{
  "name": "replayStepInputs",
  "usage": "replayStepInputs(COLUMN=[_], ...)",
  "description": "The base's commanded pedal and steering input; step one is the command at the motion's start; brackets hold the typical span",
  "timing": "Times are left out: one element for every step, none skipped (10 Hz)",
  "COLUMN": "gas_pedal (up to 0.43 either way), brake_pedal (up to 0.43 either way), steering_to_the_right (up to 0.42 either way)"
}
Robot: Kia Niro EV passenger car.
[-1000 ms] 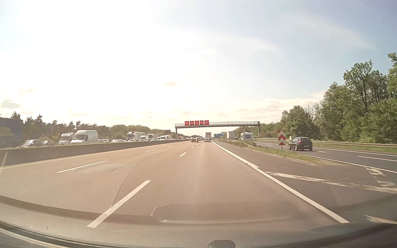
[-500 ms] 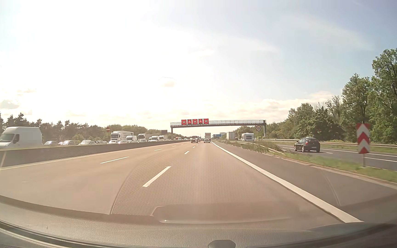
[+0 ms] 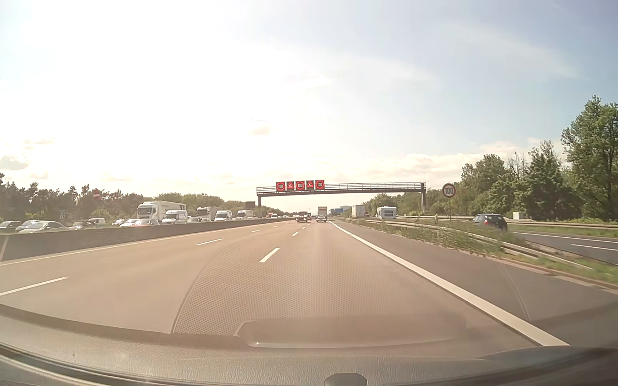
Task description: Follow the waypoints while adhering to traffic rules and regulations
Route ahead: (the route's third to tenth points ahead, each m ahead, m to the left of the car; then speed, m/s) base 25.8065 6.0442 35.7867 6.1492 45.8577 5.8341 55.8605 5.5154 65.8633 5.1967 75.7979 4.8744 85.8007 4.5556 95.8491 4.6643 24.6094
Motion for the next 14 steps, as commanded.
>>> replayStepInputs(gas_pedal=[0.0, 0.0, 0.0, 0.0, 0.0, 0.0, 0.0, 0.0, 0.0, 0.0, 0.0, 0.0, 0.0, 0.0], brake_pedal=[0.0, 0.0, 0.0, 0.0, 0.0, 0.0, 0.0, 0.0, 0.0, 0.0, 0.0, 0.0, 0.0, 0.0], steering_to_the_right=[0.001, 0.001, 0.002, 0.002, 0.002, 0.002, 0.002, 0.002, 0.002, 0.002, 0.002, 0.001, 0.001, 0.0])
